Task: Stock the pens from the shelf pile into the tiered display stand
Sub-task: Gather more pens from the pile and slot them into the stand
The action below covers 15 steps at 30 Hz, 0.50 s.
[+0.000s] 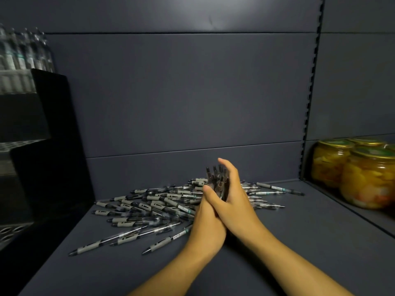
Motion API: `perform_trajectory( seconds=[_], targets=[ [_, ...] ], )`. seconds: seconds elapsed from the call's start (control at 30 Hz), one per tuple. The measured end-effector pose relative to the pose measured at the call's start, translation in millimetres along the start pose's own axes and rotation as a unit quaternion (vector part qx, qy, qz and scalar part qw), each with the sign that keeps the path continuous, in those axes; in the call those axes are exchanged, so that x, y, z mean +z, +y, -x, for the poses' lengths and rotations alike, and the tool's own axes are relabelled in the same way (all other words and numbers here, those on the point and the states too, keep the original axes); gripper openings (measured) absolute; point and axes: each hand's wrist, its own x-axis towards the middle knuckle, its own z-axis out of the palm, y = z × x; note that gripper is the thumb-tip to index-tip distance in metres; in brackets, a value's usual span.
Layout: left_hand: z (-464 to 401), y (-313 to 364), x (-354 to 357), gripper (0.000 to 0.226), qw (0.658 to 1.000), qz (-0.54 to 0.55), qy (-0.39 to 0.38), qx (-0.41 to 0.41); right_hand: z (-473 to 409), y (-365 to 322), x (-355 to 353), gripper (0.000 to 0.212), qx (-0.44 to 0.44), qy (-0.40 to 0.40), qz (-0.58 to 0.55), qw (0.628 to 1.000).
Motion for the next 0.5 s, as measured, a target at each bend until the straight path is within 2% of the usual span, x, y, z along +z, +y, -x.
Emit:
perform_trajectory(
  seconds=[0.07, 0.13, 0.3, 0.4, 0.5],
  targets=[
    [-2, 11, 0, 0.036, 0.997, 0.069, 0.022, 0.003, 1, -1, -1, 0.070, -0.003, 0.004, -0.019, 1.000],
    [-3, 14, 0, 0.028, 0.996, 0.080, 0.048, 0.004, 0, -3, -1, 0.076, -0.004, 0.007, -0.030, 1.000],
    [-6, 37, -21, 0.026, 0.997, 0.071, 0.002, -0.010, -3, -15, -8, 0.072, -0.009, -0.013, -0.034, 0.999],
    [-9, 56, -44, 0.028, 0.996, 0.076, -0.016, -0.043, -12, -35, -18, 0.052, -0.017, -0.029, -0.080, 0.996],
    [-10, 85, -67, 0.034, 0.994, 0.093, -0.031, -0.038, -21, -66, -29, 0.028, 0.003, -0.043, -0.146, 0.988]
  ],
)
